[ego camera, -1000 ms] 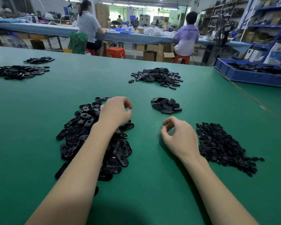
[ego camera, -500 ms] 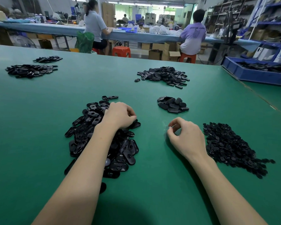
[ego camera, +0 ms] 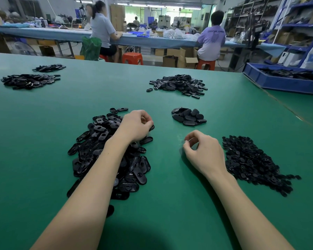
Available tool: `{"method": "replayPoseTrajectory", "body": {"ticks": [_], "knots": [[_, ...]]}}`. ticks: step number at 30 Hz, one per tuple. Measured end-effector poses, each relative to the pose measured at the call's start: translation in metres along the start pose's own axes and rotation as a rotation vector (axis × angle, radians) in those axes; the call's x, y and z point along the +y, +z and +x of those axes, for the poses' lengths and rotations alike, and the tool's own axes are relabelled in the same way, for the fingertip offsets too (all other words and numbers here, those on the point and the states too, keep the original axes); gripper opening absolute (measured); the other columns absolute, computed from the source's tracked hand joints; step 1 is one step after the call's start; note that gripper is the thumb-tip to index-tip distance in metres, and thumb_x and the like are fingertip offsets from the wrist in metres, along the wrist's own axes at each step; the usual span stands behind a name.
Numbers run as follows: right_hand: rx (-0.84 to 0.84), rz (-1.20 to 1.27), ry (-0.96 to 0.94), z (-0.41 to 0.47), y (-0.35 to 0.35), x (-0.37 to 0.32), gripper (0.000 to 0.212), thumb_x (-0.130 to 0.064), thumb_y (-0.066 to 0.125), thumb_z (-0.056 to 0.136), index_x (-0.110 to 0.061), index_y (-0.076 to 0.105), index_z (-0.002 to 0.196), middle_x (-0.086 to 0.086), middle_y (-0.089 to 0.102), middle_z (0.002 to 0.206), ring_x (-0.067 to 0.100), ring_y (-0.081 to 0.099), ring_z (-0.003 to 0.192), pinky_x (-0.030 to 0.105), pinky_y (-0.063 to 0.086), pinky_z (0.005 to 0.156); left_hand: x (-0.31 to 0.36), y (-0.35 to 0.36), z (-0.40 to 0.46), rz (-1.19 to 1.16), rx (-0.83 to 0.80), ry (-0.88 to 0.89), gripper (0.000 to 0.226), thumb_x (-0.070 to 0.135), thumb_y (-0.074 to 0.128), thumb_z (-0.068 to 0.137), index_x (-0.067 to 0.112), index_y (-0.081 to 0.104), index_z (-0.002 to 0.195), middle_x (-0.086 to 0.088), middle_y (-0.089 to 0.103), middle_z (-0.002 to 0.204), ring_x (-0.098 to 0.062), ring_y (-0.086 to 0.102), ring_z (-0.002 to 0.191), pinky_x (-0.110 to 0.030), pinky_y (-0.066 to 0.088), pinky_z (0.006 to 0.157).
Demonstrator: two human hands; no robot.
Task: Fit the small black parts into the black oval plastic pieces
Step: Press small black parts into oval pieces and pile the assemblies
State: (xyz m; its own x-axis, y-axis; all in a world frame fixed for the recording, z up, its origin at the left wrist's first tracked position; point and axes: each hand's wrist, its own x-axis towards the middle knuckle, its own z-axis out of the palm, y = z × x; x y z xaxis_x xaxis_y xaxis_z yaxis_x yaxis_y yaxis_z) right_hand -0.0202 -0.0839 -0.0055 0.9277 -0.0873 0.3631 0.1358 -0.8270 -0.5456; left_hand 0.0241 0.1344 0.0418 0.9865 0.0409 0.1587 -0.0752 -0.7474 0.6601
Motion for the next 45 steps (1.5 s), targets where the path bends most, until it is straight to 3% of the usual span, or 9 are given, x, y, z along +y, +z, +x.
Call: {"method": "replayPoseTrajectory", "body": {"ticks": [5, 8, 12, 19, 23, 26, 29, 38, 45], "knots": [[0.004, 0.123, 0.036, 0.006, -0.009, -0.004, 0.003, -0.031, 0.067, 0.088, -0.029, 0.067, 0.087, -0.015, 0.069, 0.075, 0.011, 0.061, 0.063, 0.028, 0.048, 0.064, 0.039, 0.026, -0.012, -0.054, -0.100, 0.105, 0.005, 0.029, 0.063, 0.093, 0.029, 0.062, 0.089, 0.010, 0.069, 0.079, 0.004, 0.055, 0.060, -0.012, 0.035, 0.054], [-0.101, 0.378, 0.093, 0.016, -0.025, -0.005, 0.006, -0.029, 0.066, 0.093, -0.029, 0.070, 0.088, -0.009, 0.072, 0.072, 0.001, 0.055, 0.053, 0.017, 0.045, 0.056, 0.057, 0.045, -0.021, -0.205, -0.144, 0.116, 0.006, 0.028, 0.066, 0.092, 0.029, 0.062, 0.088, 0.009, 0.073, 0.078, 0.005, 0.058, 0.048, -0.008, 0.038, 0.047], [-0.338, 0.585, 0.157, 0.022, -0.053, 0.003, 0.012, -0.025, 0.065, 0.099, -0.025, 0.076, 0.094, -0.009, 0.074, 0.074, 0.004, 0.051, 0.054, 0.011, 0.038, 0.049, 0.067, 0.052, -0.028, -0.468, -0.175, 0.039, 0.005, 0.024, 0.071, 0.090, 0.022, 0.067, 0.090, 0.007, 0.073, 0.071, -0.005, 0.064, 0.051, -0.017, 0.045, 0.047], [-0.337, 0.635, 0.145, 0.028, -0.079, 0.024, 0.006, -0.027, 0.071, 0.095, -0.029, 0.075, 0.091, -0.003, 0.078, 0.086, 0.009, 0.050, 0.060, 0.021, 0.037, 0.055, 0.073, 0.055, -0.034, -0.961, -0.523, -0.201, 0.015, 0.023, 0.065, 0.098, 0.010, 0.069, 0.103, -0.006, 0.070, 0.091, -0.010, 0.064, 0.061, -0.019, 0.053, 0.059], [-0.410, 0.571, 0.146, 0.028, -0.089, 0.035, 0.005, -0.025, 0.072, 0.093, -0.028, 0.076, 0.095, -0.001, 0.079, 0.093, 0.010, 0.050, 0.062, 0.026, 0.039, 0.063, 0.073, 0.062, -0.036, -1.142, -0.548, -0.268, 0.005, 0.003, 0.066, 0.094, 0.004, 0.069, 0.098, -0.011, 0.069, 0.090, -0.012, 0.067, 0.069, -0.018, 0.057, 0.067], [-0.228, 0.385, 0.214, 0.030, -0.097, 0.050, 0.006, -0.030, 0.072, 0.089, -0.033, 0.078, 0.089, -0.012, 0.078, 0.084, 0.002, 0.060, 0.065, 0.023, 0.046, 0.068, 0.073, 0.071, -0.038, -1.110, -0.441, -0.272, 0.017, -0.013, 0.064, 0.088, 0.002, 0.068, 0.094, -0.012, 0.069, 0.090, -0.016, 0.070, 0.072, -0.019, 0.059, 0.070], [-0.067, 0.055, 0.281, 0.030, -0.100, 0.068, 0.007, -0.035, 0.071, 0.085, -0.037, 0.076, 0.081, -0.019, 0.074, 0.080, 0.008, 0.067, 0.089, 0.030, 0.052, 0.079, 0.073, 0.080, -0.042, -1.025, -0.350, -0.231, 0.028, -0.021, 0.055, 0.086, 0.002, 0.068, 0.093, -0.015, 0.067, 0.096, -0.021, 0.070, 0.080, -0.024, 0.062, 0.074], [-0.088, -0.170, 0.259, 0.025, -0.079, 0.075, 0.014, -0.039, 0.067, 0.086, -0.041, 0.076, 0.097, -0.022, 0.071, 0.091, 0.013, 0.064, 0.100, 0.030, 0.052, 0.079, 0.072, 0.087, -0.045, -0.912, -0.245, -0.147, 0.029, -0.015, 0.062, 0.084, 0.008, 0.072, 0.100, -0.015, 0.072, 0.108, -0.024, 0.074, 0.093, -0.020, 0.059, 0.072], [-0.022, -0.246, 0.270, 0.023, -0.070, 0.072, 0.012, -0.046, 0.070, 0.081, -0.039, 0.078, 0.087, -0.018, 0.073, 0.089, 0.017, 0.058, 0.109, 0.031, 0.052, 0.076, 0.070, 0.088, -0.045, -0.912, -0.249, -0.137, 0.026, -0.014, 0.063, 0.085, 0.006, 0.072, 0.099, -0.016, 0.072, 0.108, -0.021, 0.074, 0.090, -0.020, 0.058, 0.072]]}}
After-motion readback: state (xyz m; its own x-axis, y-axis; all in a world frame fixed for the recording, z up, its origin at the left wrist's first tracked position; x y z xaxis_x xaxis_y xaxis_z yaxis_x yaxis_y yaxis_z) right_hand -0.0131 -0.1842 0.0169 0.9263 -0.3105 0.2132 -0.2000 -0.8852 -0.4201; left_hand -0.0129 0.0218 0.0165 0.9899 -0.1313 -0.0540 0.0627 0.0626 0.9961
